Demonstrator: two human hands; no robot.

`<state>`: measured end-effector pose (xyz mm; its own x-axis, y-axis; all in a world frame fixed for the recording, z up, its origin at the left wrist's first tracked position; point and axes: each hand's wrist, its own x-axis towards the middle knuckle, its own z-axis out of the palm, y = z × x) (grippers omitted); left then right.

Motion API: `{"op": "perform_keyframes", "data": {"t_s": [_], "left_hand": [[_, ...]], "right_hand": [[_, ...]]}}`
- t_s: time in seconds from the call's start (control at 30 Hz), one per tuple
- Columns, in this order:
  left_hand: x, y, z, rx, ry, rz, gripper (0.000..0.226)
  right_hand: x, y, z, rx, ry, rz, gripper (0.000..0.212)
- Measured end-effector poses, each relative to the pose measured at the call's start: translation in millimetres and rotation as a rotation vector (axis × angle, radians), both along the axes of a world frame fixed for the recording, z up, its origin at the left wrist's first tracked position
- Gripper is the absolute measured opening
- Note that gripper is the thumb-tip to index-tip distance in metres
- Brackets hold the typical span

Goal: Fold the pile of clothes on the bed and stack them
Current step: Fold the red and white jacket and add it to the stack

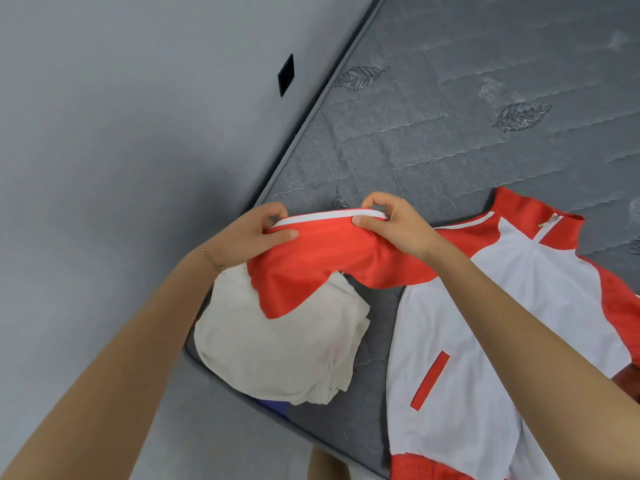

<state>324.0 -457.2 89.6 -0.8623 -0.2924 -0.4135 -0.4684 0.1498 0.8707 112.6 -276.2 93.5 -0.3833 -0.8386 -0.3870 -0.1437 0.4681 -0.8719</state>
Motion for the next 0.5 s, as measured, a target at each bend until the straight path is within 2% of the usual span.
{"op": "perform_keyframes", "data": {"t_s": [0.13, 0.23, 0.3, 0.37, 0.5], "left_hand": [[11, -7, -25, -0.207, -0.102, -0.020, 0.025], [25, -8, -62, -0.323, -0.259, -0.027, 0.026], [34, -3, -81, -0.418, -0.323, -0.044, 0.022], [38, 2, -93, -0.528, -0.281, 0.000, 0.021], [34, 15, -99, -0.778, -0.227, 0.047, 0.046]], "right_hand": [[8, -11, -24, 0.085, 0.150, 0.058, 0.012], [18, -15, -50, 0.191, 0.426, 0.143, 0.006], [27, -14, -61, 0.250, 0.582, 0.193, 0.024], [35, -10, -68, 0.251, 0.666, 0.188, 0.039], [45, 6, -81, 0.275, 0.732, 0.181, 0.058]]}}
